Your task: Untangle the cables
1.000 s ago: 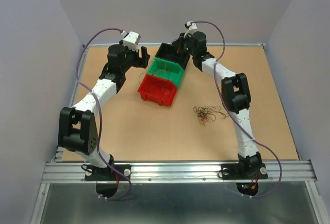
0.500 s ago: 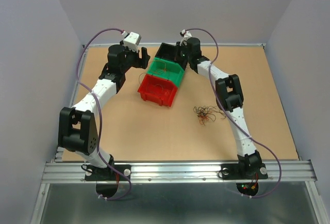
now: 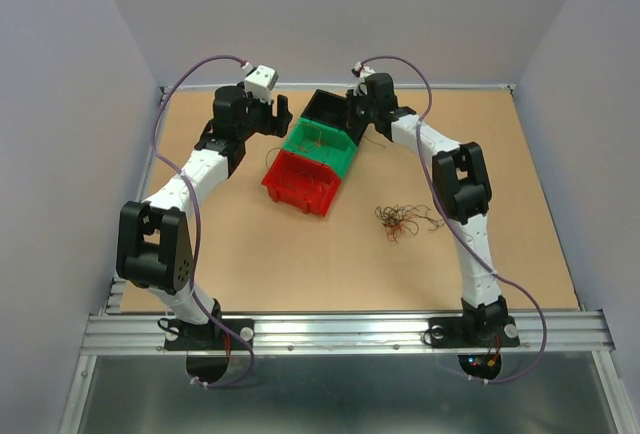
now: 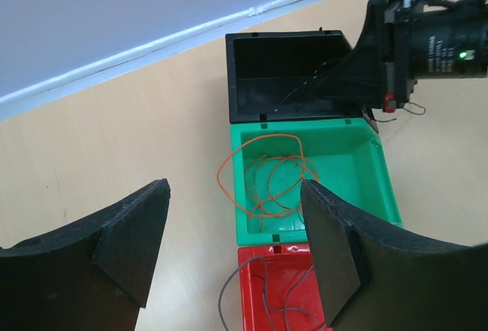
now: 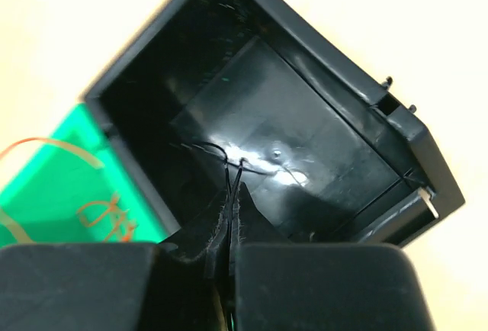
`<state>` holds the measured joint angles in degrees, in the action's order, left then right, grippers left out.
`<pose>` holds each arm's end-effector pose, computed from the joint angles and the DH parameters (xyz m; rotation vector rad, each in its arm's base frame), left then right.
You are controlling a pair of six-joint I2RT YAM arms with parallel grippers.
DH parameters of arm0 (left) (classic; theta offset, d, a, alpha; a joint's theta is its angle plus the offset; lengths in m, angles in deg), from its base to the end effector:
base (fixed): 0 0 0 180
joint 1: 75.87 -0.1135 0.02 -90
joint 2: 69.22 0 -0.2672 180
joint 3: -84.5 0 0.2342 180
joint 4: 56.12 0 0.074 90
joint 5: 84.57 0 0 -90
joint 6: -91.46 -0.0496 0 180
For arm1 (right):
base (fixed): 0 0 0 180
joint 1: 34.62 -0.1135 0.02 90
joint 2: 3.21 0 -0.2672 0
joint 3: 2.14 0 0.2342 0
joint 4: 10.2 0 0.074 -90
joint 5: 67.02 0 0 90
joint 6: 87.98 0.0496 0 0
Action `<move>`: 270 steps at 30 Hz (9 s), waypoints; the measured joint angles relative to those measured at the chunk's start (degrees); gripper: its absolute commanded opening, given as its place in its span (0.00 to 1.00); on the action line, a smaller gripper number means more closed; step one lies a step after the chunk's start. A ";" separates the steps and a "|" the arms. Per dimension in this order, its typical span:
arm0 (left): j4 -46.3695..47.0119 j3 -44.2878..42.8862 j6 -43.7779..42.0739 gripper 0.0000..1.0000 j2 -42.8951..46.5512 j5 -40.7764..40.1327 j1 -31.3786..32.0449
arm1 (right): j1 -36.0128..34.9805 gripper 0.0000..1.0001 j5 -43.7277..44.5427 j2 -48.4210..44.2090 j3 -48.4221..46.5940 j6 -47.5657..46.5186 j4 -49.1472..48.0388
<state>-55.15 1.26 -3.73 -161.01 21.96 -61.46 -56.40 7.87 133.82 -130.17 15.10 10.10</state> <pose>0.3650 -0.1083 0.3297 0.5017 1.6358 -0.3652 0.5088 0.2172 0.1993 -0.3251 2.1024 0.6404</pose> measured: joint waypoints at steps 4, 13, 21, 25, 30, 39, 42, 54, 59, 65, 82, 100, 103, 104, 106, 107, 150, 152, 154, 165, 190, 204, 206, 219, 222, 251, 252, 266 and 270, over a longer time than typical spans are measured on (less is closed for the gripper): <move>-0.22 0.00 -0.35 0.80 -0.04 -0.02 0.11 | -0.79 0.01 0.20 -4.24 2.40 -1.03 0.17; -0.24 -0.04 -0.61 0.80 -0.37 -0.04 0.15 | -2.03 0.01 2.73 -7.30 3.93 -2.38 -0.35; -0.26 -0.57 -1.01 0.80 -0.85 -0.13 0.24 | -2.03 0.01 1.16 0.72 -10.54 -2.38 -1.25; -0.42 -0.66 -1.01 0.80 -1.27 -0.17 0.24 | -2.03 0.01 -0.57 4.55 -15.82 -2.36 -1.97; -0.46 -0.66 -1.16 0.80 -1.27 -0.17 0.24 | -2.03 0.01 -4.20 5.44 -15.78 -1.64 -6.10; -0.50 -0.66 -1.42 0.80 -1.29 -0.22 0.26 | -1.66 0.00 -7.69 -1.25 0.15 2.47 -24.83; -0.57 -0.66 -1.42 0.80 -1.29 -0.20 0.24 | -1.14 0.00 -9.29 -1.25 0.26 4.50 -27.67; -0.70 -0.66 -1.42 0.80 -1.29 -0.09 0.24 | 6.19 0.01 -15.32 2.64 4.09 14.08 -37.88; -0.76 -0.66 -1.40 0.80 -1.29 -0.04 0.26 | 7.96 0.01 -17.38 8.46 3.74 17.33 -38.42; -0.85 -0.87 -1.40 0.80 -1.53 -0.07 0.26 | 7.48 0.01 -18.23 9.99 3.56 18.56 -37.53; -1.20 -1.07 -1.42 0.80 -2.01 -0.02 0.61 | 2.10 0.01 -8.98 9.97 -4.11 5.53 -18.64; -2.36 -2.03 -1.81 0.80 -2.23 -0.31 0.94 | 0.48 0.37 -1.01 6.64 -0.98 0.68 -12.46; -2.36 -2.03 -1.86 0.80 -2.23 -0.50 1.03 | 0.28 0.45 -0.09 2.23 3.78 0.33 -13.00; -2.36 -2.03 -1.86 0.80 -2.23 -0.52 1.03 | 0.09 0.47 0.15 0.61 5.38 0.22 -13.70; -2.36 -2.03 -1.92 0.80 -2.25 -0.59 1.03 | -0.31 0.55 0.59 -2.43 7.96 0.11 -14.67; -2.38 -2.03 -1.97 0.80 -2.23 -0.66 1.05 | -0.52 0.57 0.79 -4.20 9.38 0.15 -15.82; -9.66 -4.33 -17.14 0.94 -17.51 15.96 32.61 | -1.42 0.94 41.24 -66.31 56.70 0.87 -12.37; -9.60 -5.79 -16.79 0.91 -20.02 17.18 33.31 | -1.44 0.94 42.23 -69.05 58.40 0.96 -12.17; -9.53 -6.16 -16.55 0.86 -21.33 17.70 33.35 | -1.44 0.94 43.01 -71.47 59.71 1.07 -12.41; -9.27 -9.73 -15.34 0.00 -24.68 13.99 34.71 | -1.44 0.89 42.51 -77.85 63.28 0.39 -13.14; -10.40 -1.31 -14.19 0.00 6.01 13.97 30.56 | -1.44 0.68 -18.18 -86.36 69.18 -10.14 -14.29; -8.90 0.61 -9.92 0.00 15.30 14.43 28.50 | -1.77 0.44 -29.29 -72.81 69.05 -14.88 -16.09; -7.61 1.97 -8.72 0.00 16.94 14.43 27.45 | -2.10 0.30 -28.81 -72.15 68.85 -15.63 -15.61; 8.72 15.61 3.72 0.00 33.40 -0.24 17.49 | -3.13 0.01 2.05 -72.72 65.22 -10.40 -10.47; 10.91 18.34 6.51 0.00 34.25 -3.45 14.62 | -3.43 0.01 11.17 -73.88 65.22 -8.22 -9.60; 22.58 26.82 15.19 0.00 45.44 -33.57 10.47 | -3.32 0.01 67.76 -109.83 73.66 6.40 -7.06; 22.67 26.95 15.17 0.00 45.46 -33.75 10.43 | -3.32 0.01 67.54 -109.74 73.77 6.23 -6.95; 27.69 30.53 13.35 0.00 47.74 -17.09 10.23 | -3.32 0.99 14.29 -90.16 72.41 -4.92 -7.58; 29.42 31.10 12.92 0.00 48.46 -9.53 10.23 | -3.32 1.00 -0.22 -90.36 72.48 -6.82 -12.48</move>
<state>-25.73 32.36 9.18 -112.55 12.43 -51.23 -59.72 7.65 43.46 -57.69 8.28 -2.38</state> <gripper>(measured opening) 0.026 0.996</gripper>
